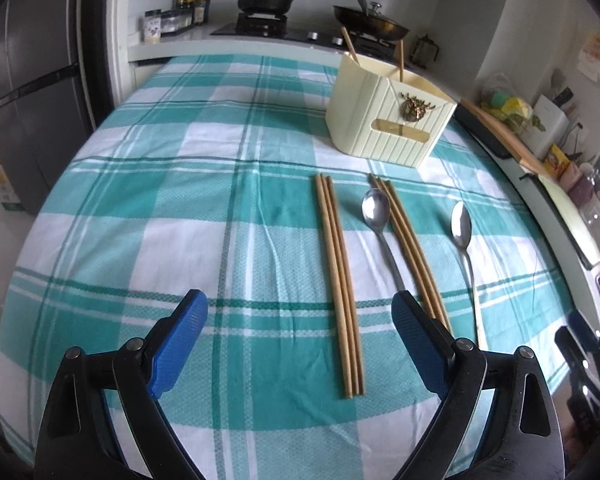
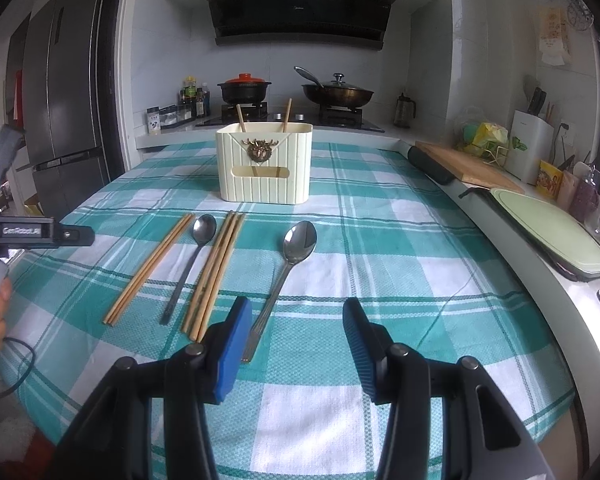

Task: Organize utensils
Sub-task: 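Move both tools back over the row of utensils, then grasp a wooden chopstick with the left tool while the right tool grasps a steel spoon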

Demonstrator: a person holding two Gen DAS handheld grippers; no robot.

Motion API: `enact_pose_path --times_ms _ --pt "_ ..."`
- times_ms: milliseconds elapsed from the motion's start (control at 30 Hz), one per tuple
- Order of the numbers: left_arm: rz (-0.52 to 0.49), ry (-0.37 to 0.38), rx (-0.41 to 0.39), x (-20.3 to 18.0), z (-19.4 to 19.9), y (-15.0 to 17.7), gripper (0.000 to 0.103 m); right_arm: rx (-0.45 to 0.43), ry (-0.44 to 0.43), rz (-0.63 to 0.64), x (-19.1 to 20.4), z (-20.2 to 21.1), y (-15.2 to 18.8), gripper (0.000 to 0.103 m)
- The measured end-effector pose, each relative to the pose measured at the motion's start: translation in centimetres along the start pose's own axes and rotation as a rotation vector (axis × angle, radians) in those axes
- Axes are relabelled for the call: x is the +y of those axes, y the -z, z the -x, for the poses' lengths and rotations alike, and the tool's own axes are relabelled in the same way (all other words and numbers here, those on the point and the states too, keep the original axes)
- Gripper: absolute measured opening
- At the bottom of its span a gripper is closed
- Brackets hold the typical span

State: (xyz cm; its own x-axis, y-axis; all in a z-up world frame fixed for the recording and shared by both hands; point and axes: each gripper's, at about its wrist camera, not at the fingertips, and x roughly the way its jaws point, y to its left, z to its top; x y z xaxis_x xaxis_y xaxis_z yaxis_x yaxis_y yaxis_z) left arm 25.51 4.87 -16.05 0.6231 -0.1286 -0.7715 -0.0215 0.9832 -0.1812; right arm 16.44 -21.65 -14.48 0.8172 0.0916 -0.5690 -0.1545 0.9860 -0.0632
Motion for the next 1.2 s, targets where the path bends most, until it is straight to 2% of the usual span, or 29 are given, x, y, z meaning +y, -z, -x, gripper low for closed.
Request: enact_pose_path --times_ms 167,367,500,800,900,1067,1200 --pt "-0.041 -0.052 0.029 0.0 -4.4 -2.0 0.094 0.011 -0.007 0.013 0.5 -0.4 0.0 0.048" --pt "-0.069 -0.1 0.065 -0.3 -8.2 -2.5 0.094 0.027 -0.003 -0.002 0.0 -0.9 0.3 0.048" --pt "-0.105 -0.151 0.081 -0.6 -9.4 -2.3 0.094 0.032 -0.003 -0.01 -0.3 -1.3 0.2 0.048" --pt "-0.102 -0.168 0.086 -0.3 -9.9 -2.4 0.1 0.055 -0.019 -0.017 -0.4 -2.4 0.3 0.048" --pt "-0.107 -0.182 0.09 -0.2 -10.3 -2.4 0.101 0.074 -0.051 -0.042 -0.9 -2.9 0.0 0.048" --pt "-0.097 -0.171 0.089 0.1 -10.5 -2.6 0.101 0.167 -0.13 -0.145 -2.7 -6.0 -1.7 0.048" --pt "-0.096 -0.17 0.075 0.1 -10.4 -2.3 0.102 0.3 -0.177 -0.16 -2.1 -10.4 -3.0 0.048"
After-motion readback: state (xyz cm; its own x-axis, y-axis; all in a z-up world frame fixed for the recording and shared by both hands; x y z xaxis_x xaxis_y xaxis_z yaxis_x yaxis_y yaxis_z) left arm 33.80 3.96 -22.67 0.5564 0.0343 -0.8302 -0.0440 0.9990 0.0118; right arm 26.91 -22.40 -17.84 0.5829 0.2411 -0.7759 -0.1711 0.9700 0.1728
